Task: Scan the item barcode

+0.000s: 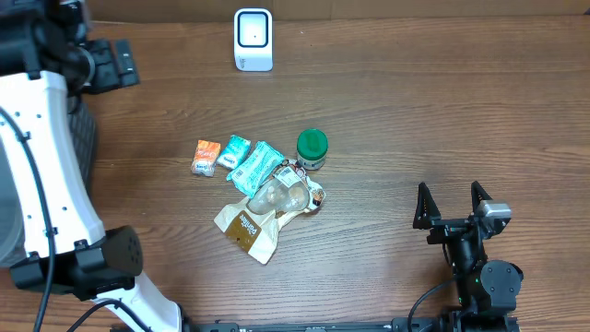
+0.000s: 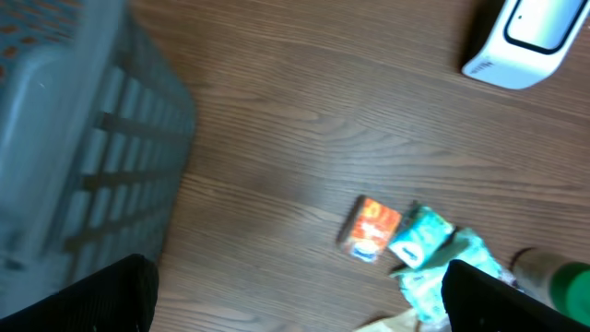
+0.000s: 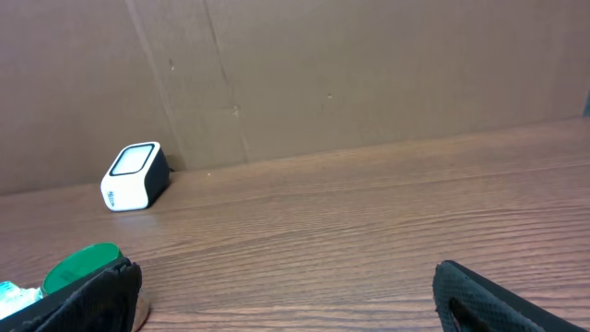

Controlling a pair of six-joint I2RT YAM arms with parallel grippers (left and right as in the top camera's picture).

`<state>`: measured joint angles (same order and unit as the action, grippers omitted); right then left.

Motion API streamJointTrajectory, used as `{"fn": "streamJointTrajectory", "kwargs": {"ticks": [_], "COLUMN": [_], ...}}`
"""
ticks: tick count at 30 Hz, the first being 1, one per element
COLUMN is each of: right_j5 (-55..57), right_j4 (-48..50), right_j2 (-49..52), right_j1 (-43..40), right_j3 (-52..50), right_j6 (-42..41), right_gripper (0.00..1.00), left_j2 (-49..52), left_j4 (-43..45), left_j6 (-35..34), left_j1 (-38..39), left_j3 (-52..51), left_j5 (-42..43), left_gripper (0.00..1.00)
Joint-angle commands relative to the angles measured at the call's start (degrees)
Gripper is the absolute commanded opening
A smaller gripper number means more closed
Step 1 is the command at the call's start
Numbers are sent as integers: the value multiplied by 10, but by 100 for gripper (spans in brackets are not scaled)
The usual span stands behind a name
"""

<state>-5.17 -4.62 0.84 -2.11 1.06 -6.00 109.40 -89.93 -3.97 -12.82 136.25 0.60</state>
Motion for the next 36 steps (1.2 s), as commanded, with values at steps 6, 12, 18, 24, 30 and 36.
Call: {"fn": "streamJointTrajectory", "kwargs": {"ticks": [6, 12, 18, 24, 30, 36], "right_j5": [-1, 0, -1, -1, 0, -1], "right_j4": [3, 3, 3, 3, 3, 3], "right_j2": [-6, -6, -6, -6, -6, -6], "right_j1": [2, 2, 2, 2, 2, 2], "right_j3": [-6, -6, -6, -6, -6, -6], "right_j6": [1, 1, 1, 1, 1, 1], "right_gripper": [100, 100, 100, 100, 100, 100], "left_j2": [-10, -10, -10, -10, -10, -10], "left_j4": [6, 6, 6, 6, 6, 6], "left_j6": [68, 68, 68, 68, 68, 68], "left_j1": [-44, -44, -44, -44, -44, -44], "left_j3": [12, 11, 11, 11, 11, 11], "left_j5": [52, 52, 52, 52, 52, 52], "left_gripper": [100, 99, 100, 100, 99, 99]}}
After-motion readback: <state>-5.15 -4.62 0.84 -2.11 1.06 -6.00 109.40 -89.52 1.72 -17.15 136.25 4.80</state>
